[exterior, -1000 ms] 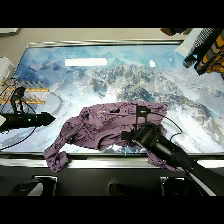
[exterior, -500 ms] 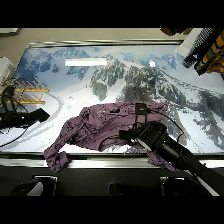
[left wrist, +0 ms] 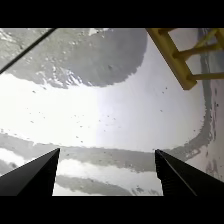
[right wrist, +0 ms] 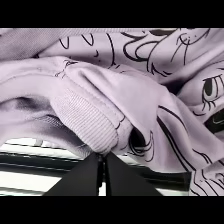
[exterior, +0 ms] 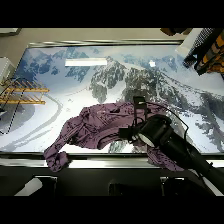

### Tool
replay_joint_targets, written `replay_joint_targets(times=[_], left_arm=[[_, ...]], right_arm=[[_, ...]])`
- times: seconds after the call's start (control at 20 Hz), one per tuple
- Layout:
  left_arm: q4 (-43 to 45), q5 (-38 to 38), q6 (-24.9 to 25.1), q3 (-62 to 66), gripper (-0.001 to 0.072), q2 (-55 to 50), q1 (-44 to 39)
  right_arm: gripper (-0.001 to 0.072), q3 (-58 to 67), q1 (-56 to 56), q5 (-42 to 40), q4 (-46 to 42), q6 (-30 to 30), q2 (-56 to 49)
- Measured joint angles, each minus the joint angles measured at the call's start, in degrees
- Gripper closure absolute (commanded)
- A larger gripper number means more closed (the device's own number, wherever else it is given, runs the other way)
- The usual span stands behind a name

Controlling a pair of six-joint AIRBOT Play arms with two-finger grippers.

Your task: Fold the clothes and pants, and hang the long-sleeved shirts on hangers.

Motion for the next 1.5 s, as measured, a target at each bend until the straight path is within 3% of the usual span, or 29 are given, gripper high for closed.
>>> replay_joint_targets(times=[0.05, 0.25, 0.35, 0.4, 0.7, 1.1, 1.4, 1.45, 1.5], left_arm=[[-0.4, -1.9, 3.4, 3.7, 0.02, -3.1, 2.3], [0.3, -6.0, 15.4, 13.8, 0.0213, -13.7, 6.8], [0.5, -5.6, 20.5, 15.8, 0.0142, -17.2, 7.3], [0.6, -4.7, 22.9, 16.4, 0.0006, -18.7, 7.3], [0.9, -2.2, 36.1, 17.7, -0.0004, -26.1, 7.3], [1.1, -2.0, 47.5, 17.9, -0.0003, -33.1, 6.8], [4.3, -2.1, 50.8, 17.9, 0.001, -35.7, 4.9], [4.8, -2.1, 50.9, 17.9, 0.0026, -36.0, 4.7], [5.0, -2.1, 51.1, 17.9, 0.018, -36.2, 4.6]], right_arm=[[0.0676, 0.1, 0.0, 0.2, 0.0, 0.0, 0.0], [0.0675, 0.2, 0.0, 1.4, 0.3, -0.4, -1.0], [0.0675, 0.2, 0.0, 2.7, 0.7, -0.4, -1.8], [0.0675, 0.2, 0.0, 3.4, 0.9, -0.4, -2.1], [0.0675, 0.3, 0.0, 6.2, 1.7, 0.0, -2.8], [0.0675, 0.3, 0.0, 5.5, 1.9, 0.5, -2.9], [0.0675, 0.3, 0.0, 5.1, 1.7, 0.9, -2.9], [0.0675, 0.3, 0.0, 5.1, 1.7, 0.9, -2.9], [0.0675, 0.3, 0.0, 5.1, 1.7, 0.9, -2.9]])
